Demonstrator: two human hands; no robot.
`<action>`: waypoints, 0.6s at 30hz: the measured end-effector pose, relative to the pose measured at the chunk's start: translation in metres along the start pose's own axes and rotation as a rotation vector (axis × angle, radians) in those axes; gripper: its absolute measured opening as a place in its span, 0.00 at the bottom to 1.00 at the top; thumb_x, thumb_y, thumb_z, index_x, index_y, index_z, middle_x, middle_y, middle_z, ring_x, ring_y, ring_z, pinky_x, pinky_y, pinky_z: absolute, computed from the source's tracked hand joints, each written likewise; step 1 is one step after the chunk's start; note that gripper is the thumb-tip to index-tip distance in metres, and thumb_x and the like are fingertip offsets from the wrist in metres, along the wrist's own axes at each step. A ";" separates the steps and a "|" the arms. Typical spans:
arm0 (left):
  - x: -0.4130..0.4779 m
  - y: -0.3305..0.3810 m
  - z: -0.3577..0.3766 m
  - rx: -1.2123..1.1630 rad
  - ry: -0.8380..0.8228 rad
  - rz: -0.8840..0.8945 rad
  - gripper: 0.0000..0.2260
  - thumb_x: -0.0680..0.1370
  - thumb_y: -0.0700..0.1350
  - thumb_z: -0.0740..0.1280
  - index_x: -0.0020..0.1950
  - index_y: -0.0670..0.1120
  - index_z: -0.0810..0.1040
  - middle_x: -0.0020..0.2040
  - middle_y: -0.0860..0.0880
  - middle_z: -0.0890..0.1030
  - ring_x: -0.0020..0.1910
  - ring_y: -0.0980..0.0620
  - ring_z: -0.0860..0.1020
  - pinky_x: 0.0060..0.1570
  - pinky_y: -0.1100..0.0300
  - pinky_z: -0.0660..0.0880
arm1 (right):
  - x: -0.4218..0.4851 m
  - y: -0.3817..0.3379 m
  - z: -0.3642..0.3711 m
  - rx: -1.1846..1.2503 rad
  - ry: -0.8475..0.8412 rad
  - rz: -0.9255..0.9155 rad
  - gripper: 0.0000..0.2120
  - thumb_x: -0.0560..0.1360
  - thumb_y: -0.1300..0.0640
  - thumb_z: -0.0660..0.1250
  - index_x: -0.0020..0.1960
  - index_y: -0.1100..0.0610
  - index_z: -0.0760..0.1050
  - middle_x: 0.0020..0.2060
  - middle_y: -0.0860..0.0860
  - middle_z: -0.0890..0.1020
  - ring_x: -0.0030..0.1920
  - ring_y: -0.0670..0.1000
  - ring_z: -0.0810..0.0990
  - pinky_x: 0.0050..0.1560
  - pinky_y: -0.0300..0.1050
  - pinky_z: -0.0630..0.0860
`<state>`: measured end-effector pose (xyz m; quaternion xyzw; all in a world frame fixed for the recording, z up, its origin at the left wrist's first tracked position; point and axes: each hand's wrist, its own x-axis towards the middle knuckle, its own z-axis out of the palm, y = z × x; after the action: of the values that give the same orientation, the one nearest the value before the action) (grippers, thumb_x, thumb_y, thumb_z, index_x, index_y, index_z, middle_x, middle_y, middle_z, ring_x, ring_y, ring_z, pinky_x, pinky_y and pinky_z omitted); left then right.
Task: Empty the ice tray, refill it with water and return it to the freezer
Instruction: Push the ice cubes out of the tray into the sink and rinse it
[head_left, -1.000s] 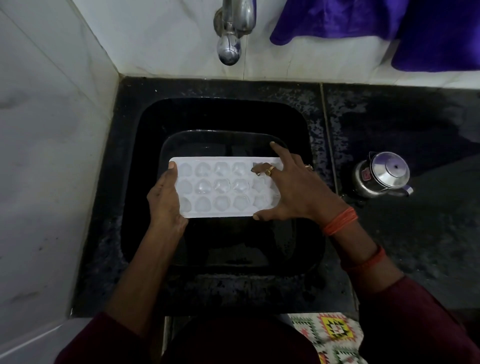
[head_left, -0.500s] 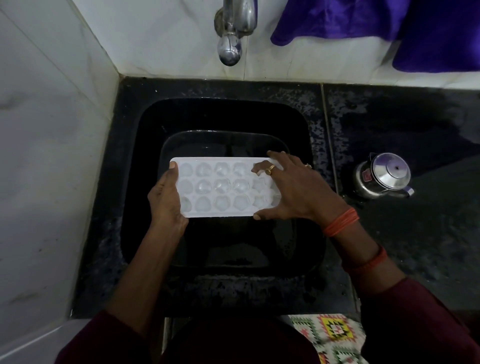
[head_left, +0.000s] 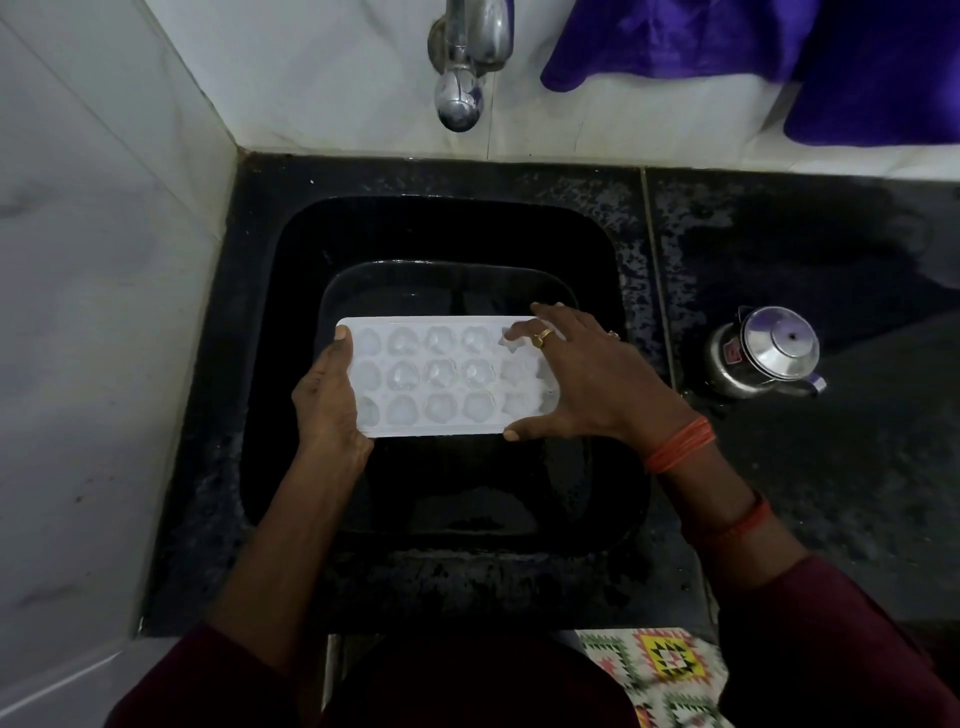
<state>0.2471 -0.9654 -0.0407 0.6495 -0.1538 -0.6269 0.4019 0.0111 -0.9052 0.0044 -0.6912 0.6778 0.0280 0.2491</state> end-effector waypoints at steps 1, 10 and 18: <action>0.000 0.000 0.000 -0.002 0.000 -0.002 0.18 0.80 0.55 0.69 0.62 0.44 0.82 0.55 0.45 0.87 0.51 0.43 0.86 0.47 0.43 0.85 | 0.000 0.000 0.000 -0.003 0.003 0.000 0.52 0.60 0.27 0.74 0.77 0.40 0.57 0.81 0.49 0.53 0.81 0.52 0.49 0.71 0.68 0.64; 0.001 0.000 -0.003 -0.010 0.005 -0.013 0.18 0.80 0.56 0.69 0.62 0.45 0.83 0.54 0.45 0.87 0.51 0.43 0.87 0.49 0.40 0.84 | 0.002 -0.001 0.004 -0.027 0.004 -0.018 0.53 0.62 0.27 0.73 0.79 0.42 0.55 0.81 0.50 0.51 0.81 0.54 0.47 0.71 0.69 0.62; -0.001 0.000 -0.001 -0.027 0.005 -0.012 0.17 0.81 0.56 0.69 0.62 0.44 0.83 0.54 0.45 0.87 0.50 0.43 0.87 0.46 0.43 0.85 | 0.006 -0.005 0.004 -0.007 0.010 -0.023 0.53 0.61 0.31 0.76 0.79 0.46 0.58 0.79 0.51 0.54 0.79 0.58 0.50 0.69 0.69 0.66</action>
<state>0.2480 -0.9641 -0.0403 0.6466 -0.1402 -0.6296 0.4071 0.0174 -0.9089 -0.0001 -0.7001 0.6709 0.0240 0.2432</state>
